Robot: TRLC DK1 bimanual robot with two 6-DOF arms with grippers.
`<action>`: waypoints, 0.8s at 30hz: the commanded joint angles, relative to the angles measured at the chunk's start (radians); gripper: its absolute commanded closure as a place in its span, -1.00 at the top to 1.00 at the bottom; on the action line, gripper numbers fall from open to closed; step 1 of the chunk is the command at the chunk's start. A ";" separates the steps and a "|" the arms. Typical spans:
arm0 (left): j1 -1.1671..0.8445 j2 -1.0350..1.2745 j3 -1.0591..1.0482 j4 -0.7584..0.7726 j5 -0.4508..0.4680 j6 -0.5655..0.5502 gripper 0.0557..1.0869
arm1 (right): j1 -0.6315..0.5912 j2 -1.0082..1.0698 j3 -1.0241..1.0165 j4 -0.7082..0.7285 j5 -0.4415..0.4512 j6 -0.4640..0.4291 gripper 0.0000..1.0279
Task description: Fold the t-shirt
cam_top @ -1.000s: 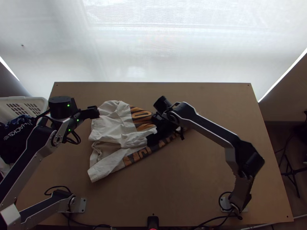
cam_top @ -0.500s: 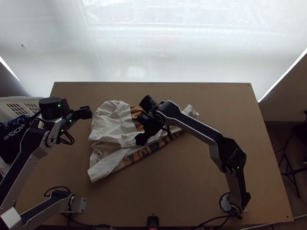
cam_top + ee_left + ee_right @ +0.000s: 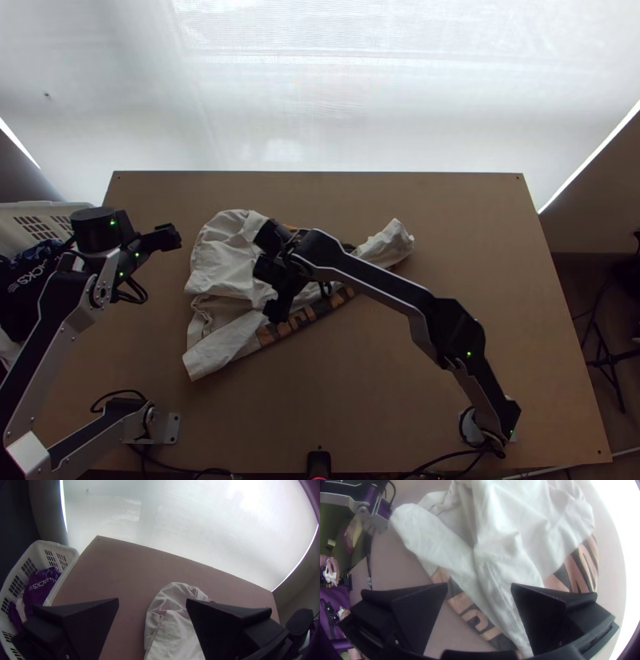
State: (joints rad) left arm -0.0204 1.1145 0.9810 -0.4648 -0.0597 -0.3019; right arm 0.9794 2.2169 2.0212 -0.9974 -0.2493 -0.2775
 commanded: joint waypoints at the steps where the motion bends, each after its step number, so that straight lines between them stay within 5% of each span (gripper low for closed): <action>1: 0.056 -0.033 -0.044 0.014 0.032 -0.002 0.91 | 0.025 0.101 0.113 0.000 0.031 -0.031 0.71; 13: 0.116 -0.041 -0.058 0.040 0.067 0.003 0.91 | 0.024 0.148 0.146 -0.001 0.030 -0.026 0.67; 16: 0.117 -0.042 -0.058 0.041 0.066 0.003 0.91 | 0.018 0.153 0.143 -0.001 0.030 -0.025 0.37; 24: 0.126 -0.050 -0.064 0.040 0.067 0.009 0.91 | 0.004 0.162 0.134 0.023 0.030 -0.011 0.35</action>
State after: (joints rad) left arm 0.0948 1.0672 0.9222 -0.4274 0.0051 -0.2974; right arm 0.9943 2.3695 2.1601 -0.9905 -0.2173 -0.3031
